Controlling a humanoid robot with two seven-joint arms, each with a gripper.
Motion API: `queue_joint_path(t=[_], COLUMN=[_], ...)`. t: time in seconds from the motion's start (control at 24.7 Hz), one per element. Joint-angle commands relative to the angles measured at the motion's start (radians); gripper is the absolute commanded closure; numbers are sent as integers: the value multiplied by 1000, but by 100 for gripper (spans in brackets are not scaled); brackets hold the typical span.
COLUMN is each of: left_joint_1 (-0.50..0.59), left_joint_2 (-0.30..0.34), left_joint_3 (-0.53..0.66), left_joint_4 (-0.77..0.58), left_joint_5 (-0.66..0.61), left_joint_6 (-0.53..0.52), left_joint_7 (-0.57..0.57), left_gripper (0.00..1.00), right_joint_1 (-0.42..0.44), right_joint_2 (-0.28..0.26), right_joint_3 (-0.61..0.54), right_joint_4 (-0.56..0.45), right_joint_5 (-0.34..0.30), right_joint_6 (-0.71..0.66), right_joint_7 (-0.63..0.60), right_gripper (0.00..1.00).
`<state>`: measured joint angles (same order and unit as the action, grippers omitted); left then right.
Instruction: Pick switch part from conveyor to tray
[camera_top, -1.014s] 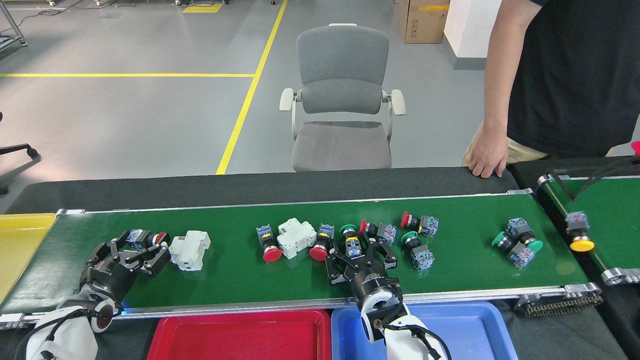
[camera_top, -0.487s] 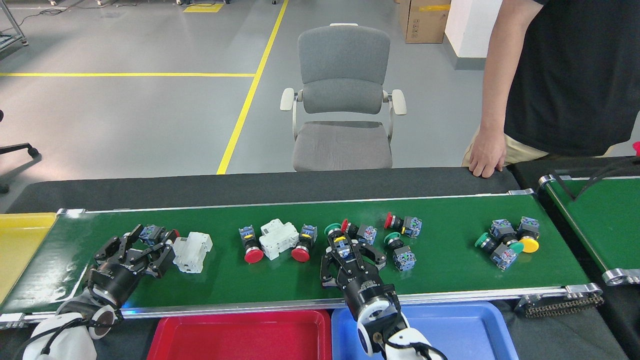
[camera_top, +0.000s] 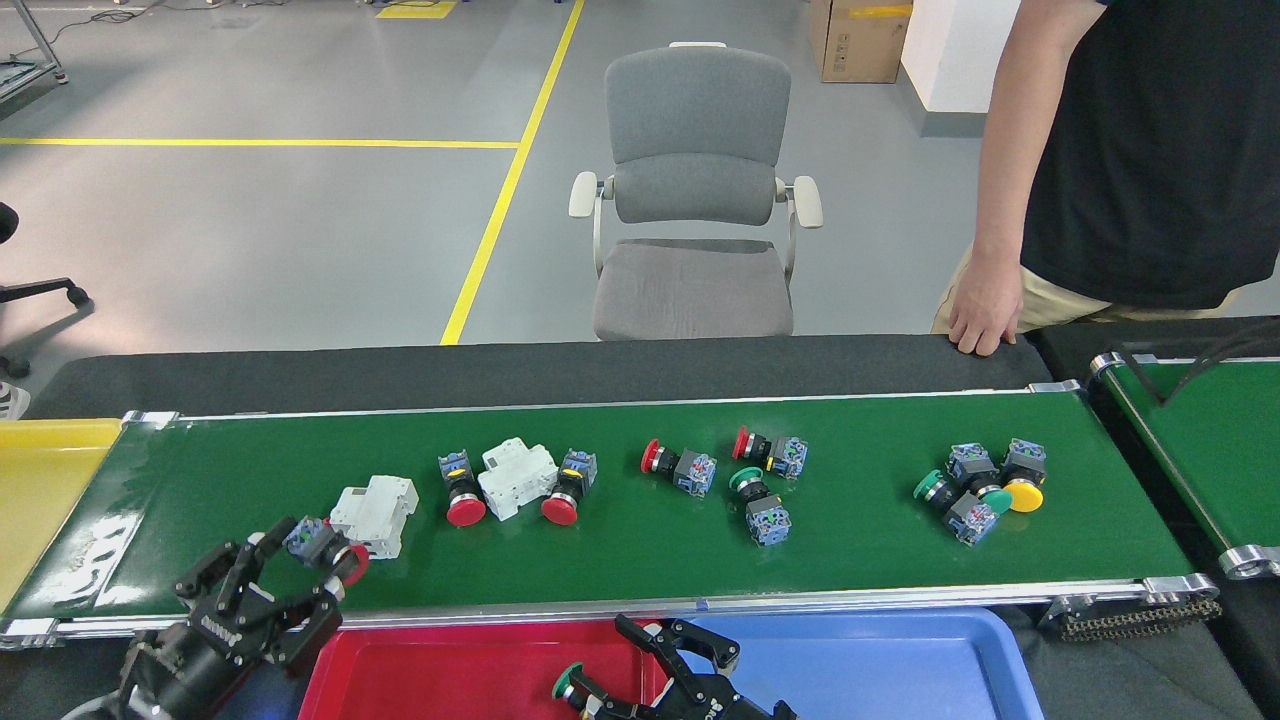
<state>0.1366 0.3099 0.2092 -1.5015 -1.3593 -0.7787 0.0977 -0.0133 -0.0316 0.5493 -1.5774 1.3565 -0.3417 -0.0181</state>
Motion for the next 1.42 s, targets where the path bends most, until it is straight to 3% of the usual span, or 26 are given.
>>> queue_joint_path(t=[0.0,0.08,0.2,0.41,0.53,0.61,1.01,1.22,1.38], left_joint_1=[72,146,167,167,163,152,120,31,-80], left_joint_2=[-8,-46,-69,-95,-95,-89,-72,23,72], left_joint_3=[6,4,-2,68,168,237,269,199,104], left_joint_4=[-98,-154,-160,-143,-100,-40,7,44,149], left_joint_5=[11,11,9,3,5,5,3,3,3], left_joint_6=[-7,-7,-7,-7,190,286,289,283,282], left_joint_7=[0,0,0,0,2,4,8,-3,-3], left_gripper=[1,0,0,0,0,0,0,0,0], right_joint_1=[-10,9,84,210,213,203,64,-5,-70], right_joint_2=[7,30,87,95,114,107,90,91,102], right_joint_3=[-55,-163,-278,-402,-427,-423,-385,-347,-313], right_joint_4=[-23,-24,-24,-32,-36,-33,34,103,177], right_joint_5=[-5,-5,-5,-5,-5,1,73,73,73], right_joint_6=[29,110,256,385,463,529,552,552,556], right_joint_7=[-10,-11,-39,-141,-138,-134,-63,-46,-28], right_gripper=[0,0,0,0,0,0,0,0,0])
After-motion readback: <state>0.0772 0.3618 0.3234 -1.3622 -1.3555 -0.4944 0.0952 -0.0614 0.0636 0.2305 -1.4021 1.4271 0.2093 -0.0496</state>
